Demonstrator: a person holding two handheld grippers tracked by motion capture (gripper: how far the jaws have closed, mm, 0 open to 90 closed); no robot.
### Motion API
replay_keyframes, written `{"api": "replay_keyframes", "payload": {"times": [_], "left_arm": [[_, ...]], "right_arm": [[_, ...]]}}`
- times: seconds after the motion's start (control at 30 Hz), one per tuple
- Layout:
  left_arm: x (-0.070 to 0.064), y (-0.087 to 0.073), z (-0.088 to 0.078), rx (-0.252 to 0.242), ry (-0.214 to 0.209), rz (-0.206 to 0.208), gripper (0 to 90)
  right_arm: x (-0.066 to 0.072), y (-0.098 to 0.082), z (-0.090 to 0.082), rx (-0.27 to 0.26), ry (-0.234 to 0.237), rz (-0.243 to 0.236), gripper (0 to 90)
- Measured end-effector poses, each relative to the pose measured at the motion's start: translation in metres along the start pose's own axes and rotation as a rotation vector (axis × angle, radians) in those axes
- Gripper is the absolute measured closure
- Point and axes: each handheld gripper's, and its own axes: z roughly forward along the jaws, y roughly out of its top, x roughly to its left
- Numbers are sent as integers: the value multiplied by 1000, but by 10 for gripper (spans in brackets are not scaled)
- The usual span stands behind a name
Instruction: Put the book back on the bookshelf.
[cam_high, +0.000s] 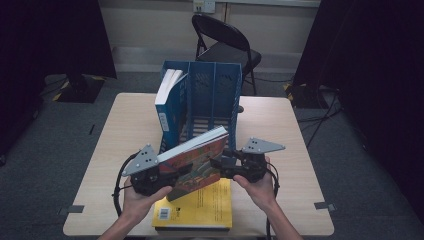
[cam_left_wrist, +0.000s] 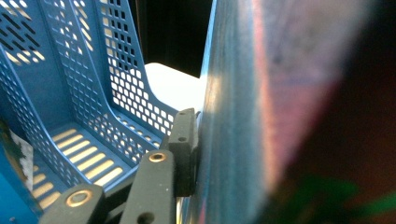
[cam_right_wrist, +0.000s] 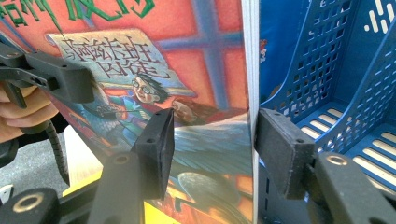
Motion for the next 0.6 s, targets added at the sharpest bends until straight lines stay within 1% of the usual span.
{"api": "replay_keyframes", "payload": {"times": [0.03, 0.07, 0.1, 0.13, 0.2, 0.23, 0.3, 0.4, 0.43, 0.5, 0.6], "left_arm": [[0, 0, 1, -4, -12, -13, 665], [1, 0, 1, -5, -5, -9, 659], [1, 0, 1, -12, 3, -6, 675], [1, 0, 1, -13, 0, -13, 684], [1, 0, 2, -11, 1, -8, 702], [1, 0, 2, -10, 2, -12, 706], [0, 0, 2, -8, 9, -19, 711], [0, 1, 1, -3, 3, -14, 726], [0, 1, 1, -2, 10, -14, 728], [1, 1, 0, 1, 19, -15, 737], [3, 1, 0, 0, 31, -13, 743]], "right_arm": [[0, 0, 0, 0, 0, 0, 473], [0, 0, 0, 2, -1, 3, 473], [-1, 0, 0, 4, -1, 4, 473], [0, 1, 0, 6, -1, 4, 474], [0, 1, 0, 10, -3, 3, 473], [0, 1, 0, 11, -3, 3, 473], [0, 1, 0, 11, -1, 2, 475], [-1, 2, 0, 17, 0, -4, 478], [-1, 2, 0, 25, 1, -7, 487], [-2, 1, 0, 33, -31, -17, 446], [-4, 0, -2, 32, -31, -6, 427]]}}
